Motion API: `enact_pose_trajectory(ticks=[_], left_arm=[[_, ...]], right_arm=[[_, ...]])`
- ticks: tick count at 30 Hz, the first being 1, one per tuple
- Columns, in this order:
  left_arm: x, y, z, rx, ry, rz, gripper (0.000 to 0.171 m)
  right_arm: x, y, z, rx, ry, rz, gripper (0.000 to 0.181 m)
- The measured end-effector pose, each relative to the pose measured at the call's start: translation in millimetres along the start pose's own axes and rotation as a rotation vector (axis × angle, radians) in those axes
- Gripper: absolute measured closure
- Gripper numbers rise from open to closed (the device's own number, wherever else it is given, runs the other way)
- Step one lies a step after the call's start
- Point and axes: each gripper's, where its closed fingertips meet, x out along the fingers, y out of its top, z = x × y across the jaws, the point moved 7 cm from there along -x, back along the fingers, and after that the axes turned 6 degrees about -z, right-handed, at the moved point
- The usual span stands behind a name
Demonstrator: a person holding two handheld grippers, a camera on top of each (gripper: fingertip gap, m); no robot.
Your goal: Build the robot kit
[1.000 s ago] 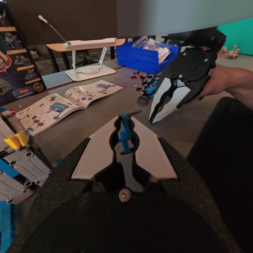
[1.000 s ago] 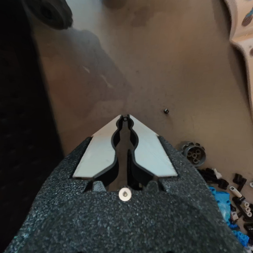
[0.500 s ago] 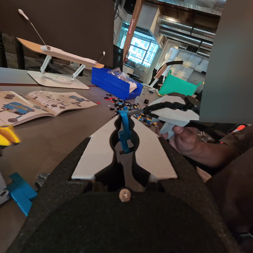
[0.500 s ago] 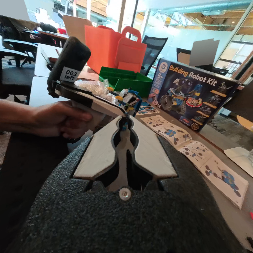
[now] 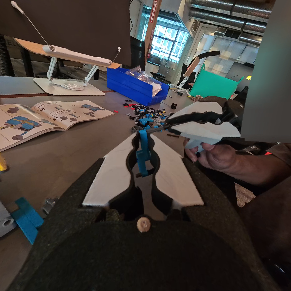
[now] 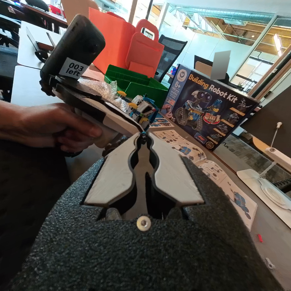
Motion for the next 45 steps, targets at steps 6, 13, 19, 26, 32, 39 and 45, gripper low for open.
enact_pose_trajectory(ticks=[6, 13, 19, 26, 32, 39, 45], left_arm=[[1.4, -1.8, -1.7, -0.019, -0.007, -0.019, 0.163], [1.1, -0.7, 4.5, -0.076, -0.169, -0.002, 0.163], [-3.2, 0.5, -7.5, -0.135, -0.119, 0.027, 0.163], [-4.3, -1.4, -14.3, -0.025, 0.082, -0.014, 0.163], [-28.9, 0.5, -20.7, 0.112, 0.286, -0.038, 0.163], [-131.0, 15.4, -38.0, -0.033, 0.492, 0.249, 0.163], [-199.4, 12.8, -58.7, -0.158, 0.553, 0.43, 0.163]], right_arm=[[1.8, -3.2, -0.2, 0.008, 0.015, -0.007, 0.176], [0.6, -0.2, -14.7, -0.149, 0.014, 0.021, 0.181], [-5.8, -3.1, -2.8, -0.096, 0.008, 0.019, 0.181], [-7.9, -61.2, 42.1, 0.208, 0.209, -0.286, 0.181], [-0.8, -88.0, 43.1, 0.341, 0.313, -0.416, 0.181], [22.5, -78.3, 17.1, 0.265, 0.393, -0.433, 0.164], [62.5, -59.3, -8.5, 0.223, 0.554, -0.472, 0.151]])
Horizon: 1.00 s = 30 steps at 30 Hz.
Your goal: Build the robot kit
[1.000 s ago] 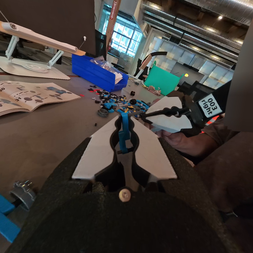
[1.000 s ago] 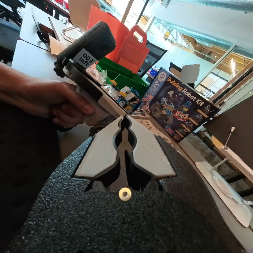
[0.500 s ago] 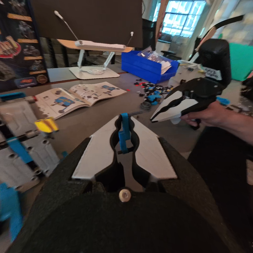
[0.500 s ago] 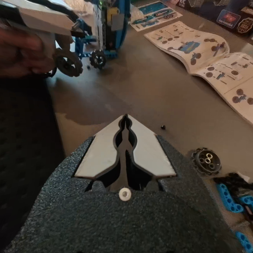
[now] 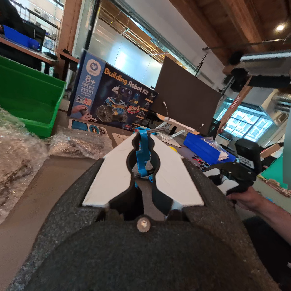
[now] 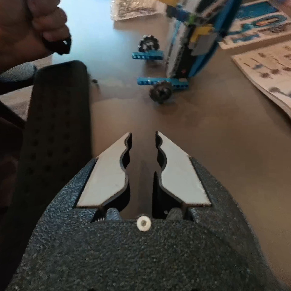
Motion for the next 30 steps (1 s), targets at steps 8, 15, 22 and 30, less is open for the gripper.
enact_pose_trajectory(ticks=[8, 15, 22, 30], left_arm=[[-9.7, 1.4, -31.7, -0.066, 0.043, -0.008, 0.163], [-15.6, 5.0, -38.1, -0.041, 0.082, -0.008, 0.163], [-15.0, -0.3, -47.6, -0.103, 0.076, -0.041, 0.162], [-10.3, -4.6, -41.0, -0.076, 0.059, -0.073, 0.162]], right_arm=[[72.0, 61.2, -43.9, -0.249, 0.171, -0.096, 0.15], [133.7, 96.6, -69.4, -0.245, 0.21, -0.15, 0.154], [155.6, 99.7, -72.4, -0.273, 0.213, -0.213, 0.16], [135.3, 90.0, -57.2, -0.279, 0.175, -0.2, 0.173]])
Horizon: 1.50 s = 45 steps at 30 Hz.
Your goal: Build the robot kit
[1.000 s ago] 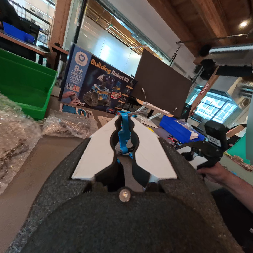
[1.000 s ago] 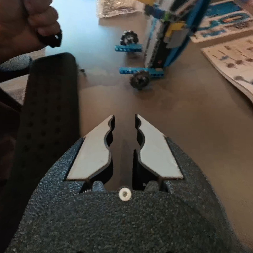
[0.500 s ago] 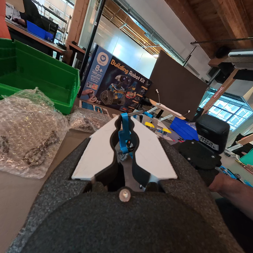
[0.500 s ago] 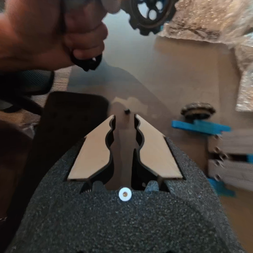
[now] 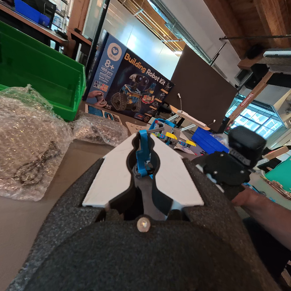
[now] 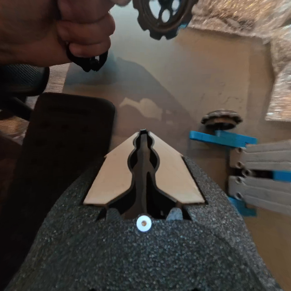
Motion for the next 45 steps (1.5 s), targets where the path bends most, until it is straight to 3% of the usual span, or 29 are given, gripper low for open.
enact_pose_trajectory(ticks=[2, 4, 8, 12, 17, 23, 31, 37, 41, 45], left_arm=[[1.7, -1.9, 2.9, 0.013, -0.004, -0.014, 0.162], [2.5, -2.7, 5.8, 0.034, 0.001, -0.018, 0.162], [5.9, -5.2, 12.2, 0.073, 0.003, -0.03, 0.163], [12.6, -10.6, 20.9, 0.094, -0.013, -0.055, 0.163], [12.0, -11.8, 28.1, 0.13, -0.014, -0.063, 0.163], [10.8, -10.8, 25.3, 0.122, -0.009, -0.058, 0.163], [10.3, -10.4, 23.0, 0.099, -0.016, -0.056, 0.163], [9.1, -9.5, 18.2, 0.058, -0.016, -0.049, 0.163], [10.6, -11.1, 19.1, 0.049, -0.024, -0.057, 0.163], [10.5, -11.5, 20.6, 0.054, -0.026, -0.06, 0.163]], right_arm=[[-22.9, -7.2, 1.6, -0.037, -0.041, 0.04, 0.173], [-51.9, -29.3, 11.9, -0.069, -0.184, 0.013, 0.173], [-120.4, -108.0, 50.3, -0.242, -0.635, -0.187, 0.173], [-146.2, -160.8, 66.3, -0.43, -0.777, -0.384, 0.173], [-143.8, -187.4, 68.9, -0.544, -0.684, -0.525, 0.173], [-144.7, -194.0, 67.0, -0.686, -0.642, -0.601, 0.173], [-151.3, -196.5, 59.7, -0.645, -0.572, -0.619, 0.169], [-165.3, -196.0, 51.3, -0.452, -0.43, -0.54, 0.157], [-174.7, -189.4, 67.3, -0.104, -0.304, -0.404, 0.151], [-179.0, -196.7, 94.7, 0.187, -0.243, -0.259, 0.162]])
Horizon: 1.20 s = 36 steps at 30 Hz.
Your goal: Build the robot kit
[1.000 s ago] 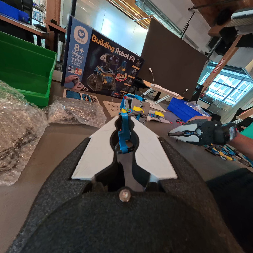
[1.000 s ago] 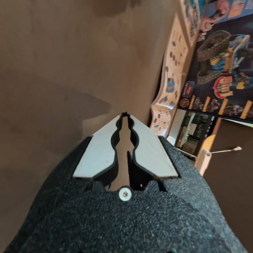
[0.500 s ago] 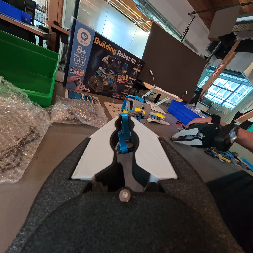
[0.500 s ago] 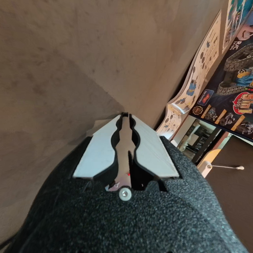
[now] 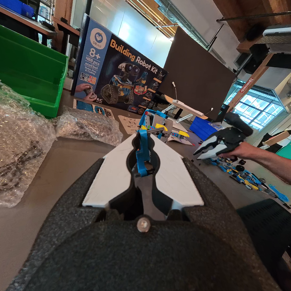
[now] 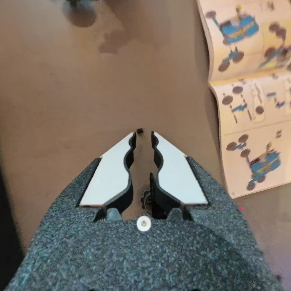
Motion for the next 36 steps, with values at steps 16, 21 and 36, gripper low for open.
enact_pose_trajectory(ticks=[16, 21, 36], left_arm=[[2.2, -3.4, -1.2, -0.04, -0.018, -0.019, 0.163], [2.6, -3.5, -2.1, -0.047, -0.02, -0.023, 0.163], [20.4, -20.2, 73.6, 0.323, -0.177, -0.119, 0.163]], right_arm=[[19.4, -5.8, -18.2, 0.623, -0.005, 0.129, 0.164], [23.6, 1.4, -15.7, 0.529, -0.059, 0.078, 0.173], [-23.3, 59.0, -54.8, 0.321, 0.337, 0.568, 0.175]])
